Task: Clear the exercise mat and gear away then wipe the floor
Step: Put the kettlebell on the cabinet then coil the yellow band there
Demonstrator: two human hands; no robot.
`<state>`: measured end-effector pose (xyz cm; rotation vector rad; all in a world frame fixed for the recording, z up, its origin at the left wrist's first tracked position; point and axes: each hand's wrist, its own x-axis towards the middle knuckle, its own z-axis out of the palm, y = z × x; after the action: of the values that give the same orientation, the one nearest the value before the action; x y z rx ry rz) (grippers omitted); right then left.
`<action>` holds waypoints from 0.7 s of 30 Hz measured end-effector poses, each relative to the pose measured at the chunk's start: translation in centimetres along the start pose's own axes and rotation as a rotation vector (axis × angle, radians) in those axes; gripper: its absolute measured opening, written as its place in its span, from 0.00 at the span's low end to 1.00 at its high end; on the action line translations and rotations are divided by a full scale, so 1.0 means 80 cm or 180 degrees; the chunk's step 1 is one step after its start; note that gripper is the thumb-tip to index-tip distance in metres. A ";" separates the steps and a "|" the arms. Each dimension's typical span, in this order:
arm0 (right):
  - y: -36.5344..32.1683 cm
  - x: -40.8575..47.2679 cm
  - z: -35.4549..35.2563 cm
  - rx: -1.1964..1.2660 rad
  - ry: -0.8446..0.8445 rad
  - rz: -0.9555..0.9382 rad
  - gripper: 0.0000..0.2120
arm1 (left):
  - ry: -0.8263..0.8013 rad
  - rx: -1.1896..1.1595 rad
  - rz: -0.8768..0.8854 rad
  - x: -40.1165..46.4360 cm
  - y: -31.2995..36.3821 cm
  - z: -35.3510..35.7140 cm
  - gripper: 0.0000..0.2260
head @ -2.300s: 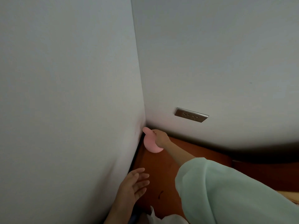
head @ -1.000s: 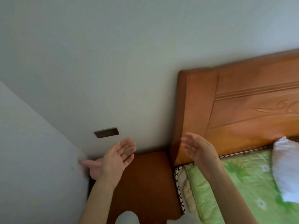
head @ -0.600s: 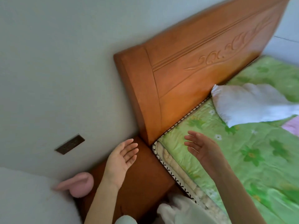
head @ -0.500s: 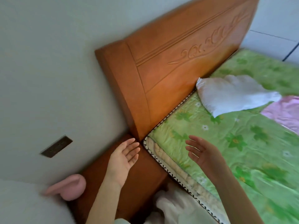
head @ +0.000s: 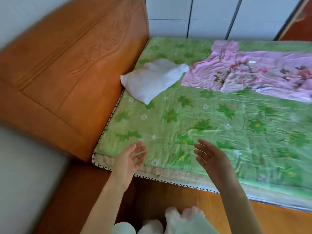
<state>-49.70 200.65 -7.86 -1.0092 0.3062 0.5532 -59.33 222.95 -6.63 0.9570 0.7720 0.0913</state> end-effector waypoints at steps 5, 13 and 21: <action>-0.075 -0.039 -0.127 0.0109 0.0586 -0.0480 0.15 | -0.0523 0.0387 -0.0279 0.014 -0.062 0.135 0.10; -0.151 -0.120 -0.321 0.0816 0.1615 -0.0985 0.10 | -0.1567 0.1139 -0.0709 -0.003 -0.185 0.357 0.10; -0.160 -0.229 -0.441 0.1263 0.2685 -0.1702 0.11 | -0.2759 0.1987 -0.1183 -0.056 -0.294 0.526 0.11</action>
<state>-57.18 159.55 -7.70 -0.8408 0.8224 -0.4387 -42.13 177.68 -7.96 1.2726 0.1379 -0.8841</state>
